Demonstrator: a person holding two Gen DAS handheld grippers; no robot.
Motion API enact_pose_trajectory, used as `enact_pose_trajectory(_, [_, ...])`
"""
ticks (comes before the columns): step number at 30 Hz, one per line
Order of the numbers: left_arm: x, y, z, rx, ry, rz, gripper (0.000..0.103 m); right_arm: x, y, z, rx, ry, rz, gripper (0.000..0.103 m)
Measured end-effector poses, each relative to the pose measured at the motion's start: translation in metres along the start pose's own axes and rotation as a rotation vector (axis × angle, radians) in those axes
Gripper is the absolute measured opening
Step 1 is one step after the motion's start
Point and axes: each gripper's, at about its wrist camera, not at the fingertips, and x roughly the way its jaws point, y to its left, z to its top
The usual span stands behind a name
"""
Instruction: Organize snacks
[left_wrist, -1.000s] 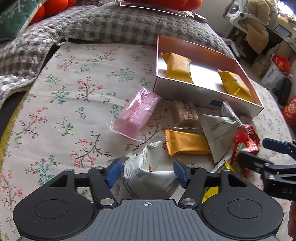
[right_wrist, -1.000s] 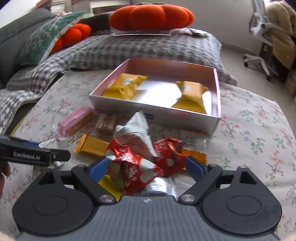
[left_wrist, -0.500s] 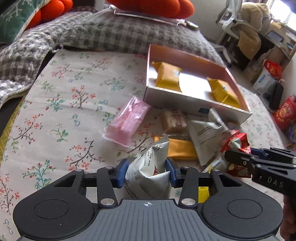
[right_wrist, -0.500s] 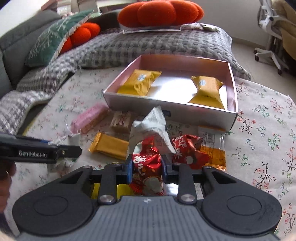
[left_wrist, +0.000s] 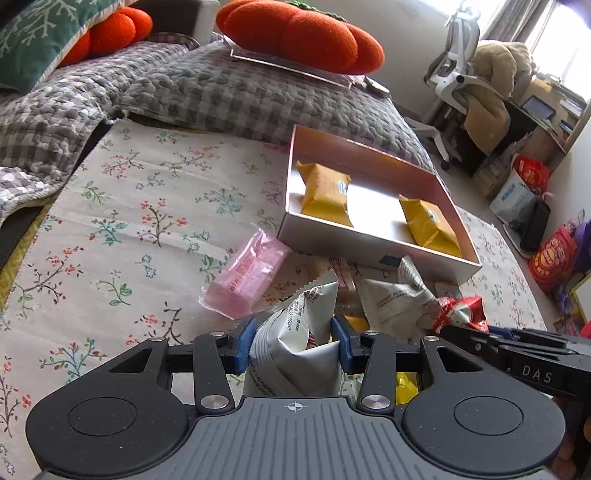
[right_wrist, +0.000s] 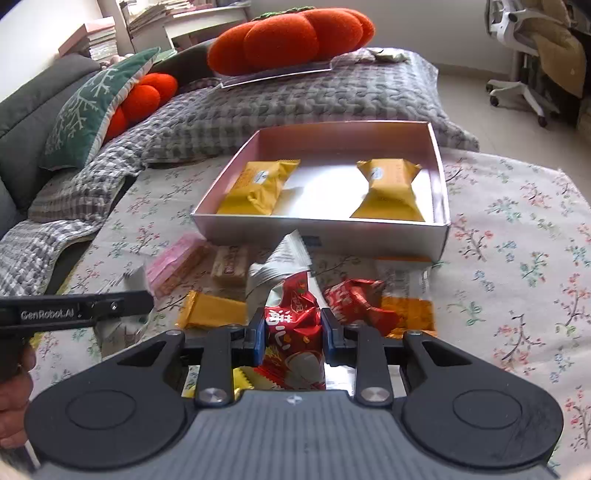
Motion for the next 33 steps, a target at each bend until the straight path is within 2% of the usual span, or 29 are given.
enact_pose_trajectory(12, [-0.004,-0.007,0.023,0.004,-0.068,0.05,0.042,-0.011,-0.033,0.019,0.11,-0.055,-0.049,0.026])
enact_pose_trajectory(19, [0.018,-0.04,0.053,0.019,-0.097,0.008,0.042,-0.01,-0.068,0.041,0.23,-0.117,-0.059,0.026])
enact_pose_trajectory(21, [0.03,-0.052,0.064,0.016,-0.107,-0.011,0.042,-0.007,-0.079,0.048,0.272,-0.131,-0.047,0.026])
enact_pose_trajectory(26, [0.063,-0.08,0.084,0.021,-0.149,-0.073,0.042,0.005,-0.094,0.058,0.369,-0.132,0.053,0.026])
enact_pose_trajectory(29, [0.083,-0.089,0.091,0.022,-0.158,-0.063,0.042,0.014,-0.089,0.066,0.37,-0.142,0.082,0.026])
enact_pose_trajectory(33, [0.107,-0.085,0.097,-0.027,-0.148,-0.073,0.043,0.027,-0.082,0.08,0.355,-0.156,0.1,0.026])
